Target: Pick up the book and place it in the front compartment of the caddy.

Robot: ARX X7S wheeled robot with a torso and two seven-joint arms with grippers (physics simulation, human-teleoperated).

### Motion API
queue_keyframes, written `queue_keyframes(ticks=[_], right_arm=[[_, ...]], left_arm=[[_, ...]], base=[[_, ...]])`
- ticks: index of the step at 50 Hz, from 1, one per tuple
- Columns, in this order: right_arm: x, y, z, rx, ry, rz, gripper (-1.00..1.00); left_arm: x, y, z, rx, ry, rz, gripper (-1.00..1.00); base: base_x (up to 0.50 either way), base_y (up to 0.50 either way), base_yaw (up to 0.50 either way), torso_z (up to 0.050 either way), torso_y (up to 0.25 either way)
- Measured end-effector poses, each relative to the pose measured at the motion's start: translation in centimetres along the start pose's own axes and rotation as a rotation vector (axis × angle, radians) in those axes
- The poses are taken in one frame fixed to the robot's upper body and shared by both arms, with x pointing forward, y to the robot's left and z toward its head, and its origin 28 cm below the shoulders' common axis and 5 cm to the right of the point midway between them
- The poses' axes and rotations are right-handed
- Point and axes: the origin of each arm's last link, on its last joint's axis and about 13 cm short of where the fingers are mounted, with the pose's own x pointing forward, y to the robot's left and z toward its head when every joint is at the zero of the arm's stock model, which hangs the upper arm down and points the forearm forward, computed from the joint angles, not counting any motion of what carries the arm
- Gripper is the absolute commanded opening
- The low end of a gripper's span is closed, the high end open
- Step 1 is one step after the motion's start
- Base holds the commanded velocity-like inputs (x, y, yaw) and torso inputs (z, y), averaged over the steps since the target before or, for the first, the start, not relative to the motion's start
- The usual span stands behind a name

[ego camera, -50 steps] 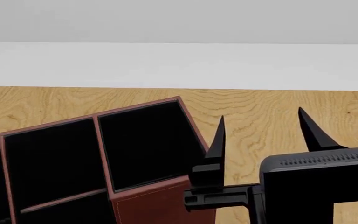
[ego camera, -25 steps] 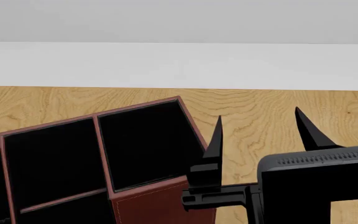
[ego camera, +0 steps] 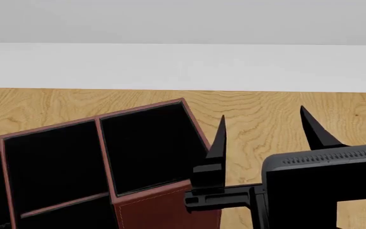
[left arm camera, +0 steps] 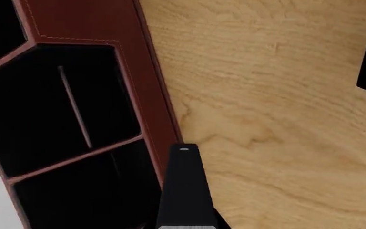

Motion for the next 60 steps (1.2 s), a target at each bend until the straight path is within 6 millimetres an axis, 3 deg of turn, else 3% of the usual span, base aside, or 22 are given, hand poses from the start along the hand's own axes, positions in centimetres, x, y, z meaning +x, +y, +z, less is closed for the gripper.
queue_keyframes(ticks=[20,39,51,60], right_arm=[[0.0,0.1,-0.2,0.002,0.003,0.003,1.0],[0.1,0.2,-0.4,-0.001,0.009,0.007,1.0],[0.1,0.2,-0.5,-0.003,0.014,0.008,1.0],[0.2,0.2,-0.6,-0.005,0.019,0.007,1.0]], left_arm=[[-1.0,1.0,-0.5,-0.048,0.036,0.122,-1.0],[0.3,2.3,-1.1,-0.133,0.04,0.152,-1.0],[3.1,5.9,-2.4,-0.16,0.014,0.138,-1.0],[3.1,8.9,-3.7,-0.18,0.002,0.128,-1.0]], base=[[0.0,0.0,0.0,0.0,0.0],[0.0,0.0,0.0,0.0,0.001],[0.0,0.0,0.0,0.0,0.001],[0.0,0.0,0.0,0.0,0.001]])
